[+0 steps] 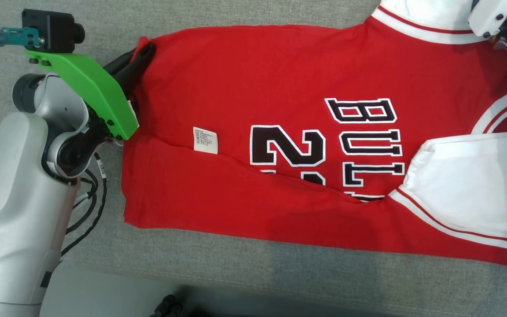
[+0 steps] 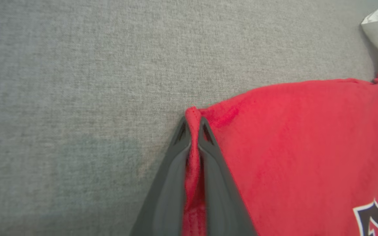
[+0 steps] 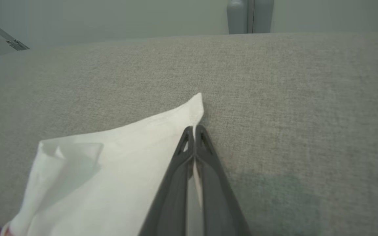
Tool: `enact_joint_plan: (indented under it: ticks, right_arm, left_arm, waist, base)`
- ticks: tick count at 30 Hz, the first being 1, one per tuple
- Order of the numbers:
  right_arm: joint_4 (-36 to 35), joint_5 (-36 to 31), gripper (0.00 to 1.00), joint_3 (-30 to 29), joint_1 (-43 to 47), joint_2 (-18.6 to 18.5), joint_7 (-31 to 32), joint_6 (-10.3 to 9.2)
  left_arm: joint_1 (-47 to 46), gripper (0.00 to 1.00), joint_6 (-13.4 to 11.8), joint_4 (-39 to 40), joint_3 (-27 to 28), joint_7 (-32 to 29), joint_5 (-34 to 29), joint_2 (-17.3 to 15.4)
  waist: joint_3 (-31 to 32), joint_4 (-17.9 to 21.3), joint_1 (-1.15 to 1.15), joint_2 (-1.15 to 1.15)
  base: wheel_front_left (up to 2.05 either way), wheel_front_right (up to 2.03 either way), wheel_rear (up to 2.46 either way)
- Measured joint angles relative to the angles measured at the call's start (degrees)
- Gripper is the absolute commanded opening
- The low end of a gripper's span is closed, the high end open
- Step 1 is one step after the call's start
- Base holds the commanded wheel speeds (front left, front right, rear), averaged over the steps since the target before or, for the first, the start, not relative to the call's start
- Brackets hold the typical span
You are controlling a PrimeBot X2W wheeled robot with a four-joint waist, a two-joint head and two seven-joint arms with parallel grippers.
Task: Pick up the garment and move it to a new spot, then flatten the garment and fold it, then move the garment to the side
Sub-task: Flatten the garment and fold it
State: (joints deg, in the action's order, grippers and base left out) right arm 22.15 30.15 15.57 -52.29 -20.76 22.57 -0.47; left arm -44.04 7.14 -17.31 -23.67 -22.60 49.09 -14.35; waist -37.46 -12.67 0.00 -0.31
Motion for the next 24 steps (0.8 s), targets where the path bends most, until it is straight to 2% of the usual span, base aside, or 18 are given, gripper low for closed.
enact_joint_plan:
  ticks: [4, 13, 24]
  right_arm:
    - [0.80, 0.01, 0.00, 0.58, -0.36, 1.65, -2.82, 1.36]
    - [-0.96, 0.87, 0.00, 1.30, -0.88, 2.67, -6.57, 4.64]
    - [-4.61, 4.32, 0.00, -0.75, 5.56, 2.71, -12.11, 5.52]
  left_arm:
    - [-0.02, 0.00, 0.00, -0.56, -1.01, 1.03, 0.18, -0.40]
    - [0.04, 0.00, 0.00, -0.81, -1.12, 3.66, 1.30, -2.08]
    - [2.02, 0.00, 0.00, -1.34, -1.08, 7.84, 3.69, -3.90]
  waist:
    - [0.56, 0.03, 0.00, 0.00]
    - [1.79, 1.47, 0.00, 0.00]
    - [4.24, 3.66, 0.00, 0.00]
  base:
    - [0.00, 0.00, 0.00]
    - [0.00, 0.00, 0.00]
    - [0.00, 0.00, 0.00]
